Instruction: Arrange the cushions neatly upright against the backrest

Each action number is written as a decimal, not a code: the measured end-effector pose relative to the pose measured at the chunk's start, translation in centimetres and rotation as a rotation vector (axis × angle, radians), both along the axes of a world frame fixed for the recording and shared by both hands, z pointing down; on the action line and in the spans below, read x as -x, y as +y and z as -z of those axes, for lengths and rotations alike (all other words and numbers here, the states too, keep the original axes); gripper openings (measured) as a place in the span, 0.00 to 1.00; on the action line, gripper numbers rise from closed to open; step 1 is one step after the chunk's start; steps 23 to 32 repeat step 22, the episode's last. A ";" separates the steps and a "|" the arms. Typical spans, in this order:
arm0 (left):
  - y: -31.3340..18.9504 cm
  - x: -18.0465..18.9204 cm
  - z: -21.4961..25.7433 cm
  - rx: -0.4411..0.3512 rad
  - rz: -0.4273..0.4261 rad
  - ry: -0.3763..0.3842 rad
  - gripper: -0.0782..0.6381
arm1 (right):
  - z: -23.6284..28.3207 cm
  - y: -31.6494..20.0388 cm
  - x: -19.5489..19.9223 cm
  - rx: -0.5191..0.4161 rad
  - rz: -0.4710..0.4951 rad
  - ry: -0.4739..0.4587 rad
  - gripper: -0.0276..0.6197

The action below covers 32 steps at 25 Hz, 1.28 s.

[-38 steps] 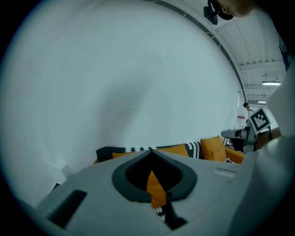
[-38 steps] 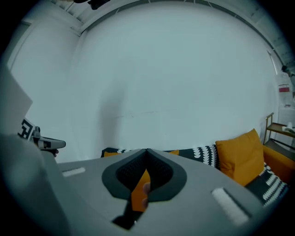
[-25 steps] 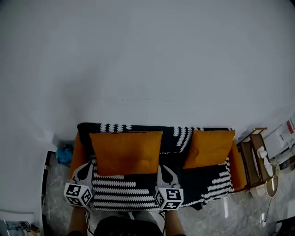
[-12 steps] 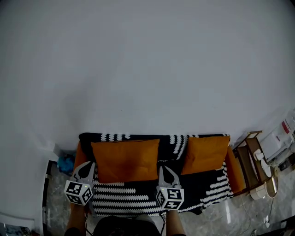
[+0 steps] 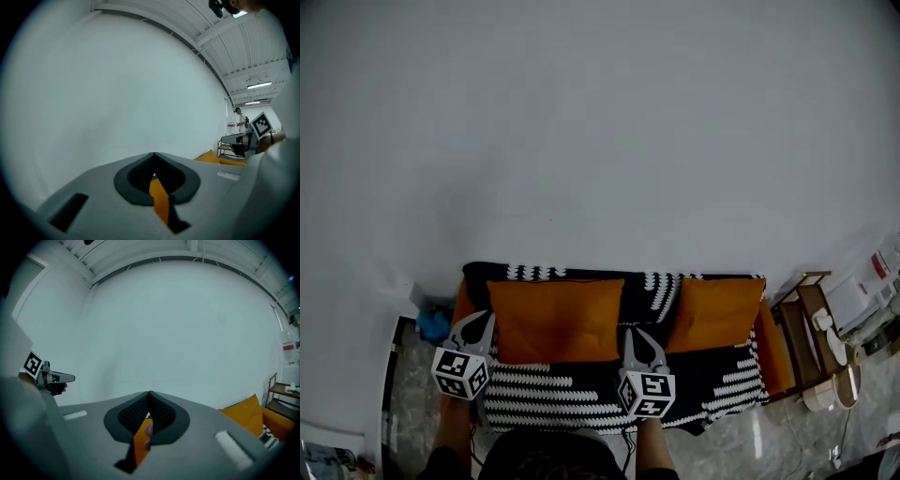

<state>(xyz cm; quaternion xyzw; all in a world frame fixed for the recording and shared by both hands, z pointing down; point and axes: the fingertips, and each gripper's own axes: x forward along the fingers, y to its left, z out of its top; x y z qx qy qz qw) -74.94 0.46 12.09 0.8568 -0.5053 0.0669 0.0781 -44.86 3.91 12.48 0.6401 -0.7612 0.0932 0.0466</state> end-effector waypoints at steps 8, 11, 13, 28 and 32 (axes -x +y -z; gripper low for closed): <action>0.1 -0.3 1.1 -0.034 -0.012 0.011 0.11 | 1.4 0.5 -0.1 -0.043 -0.010 0.008 0.06; 0.2 -0.1 1.3 -0.035 -0.010 0.023 0.11 | 1.5 0.7 0.1 -0.044 -0.017 0.012 0.06; 0.3 0.0 1.5 -0.039 -0.014 0.028 0.11 | 1.6 0.8 0.0 -0.046 -0.022 0.016 0.06; 0.7 0.1 1.3 -0.045 -0.032 0.033 0.11 | 1.5 1.4 0.3 -0.053 -0.025 0.044 0.06; 0.7 0.1 1.3 -0.045 -0.032 0.033 0.11 | 1.5 1.4 0.3 -0.053 -0.025 0.044 0.06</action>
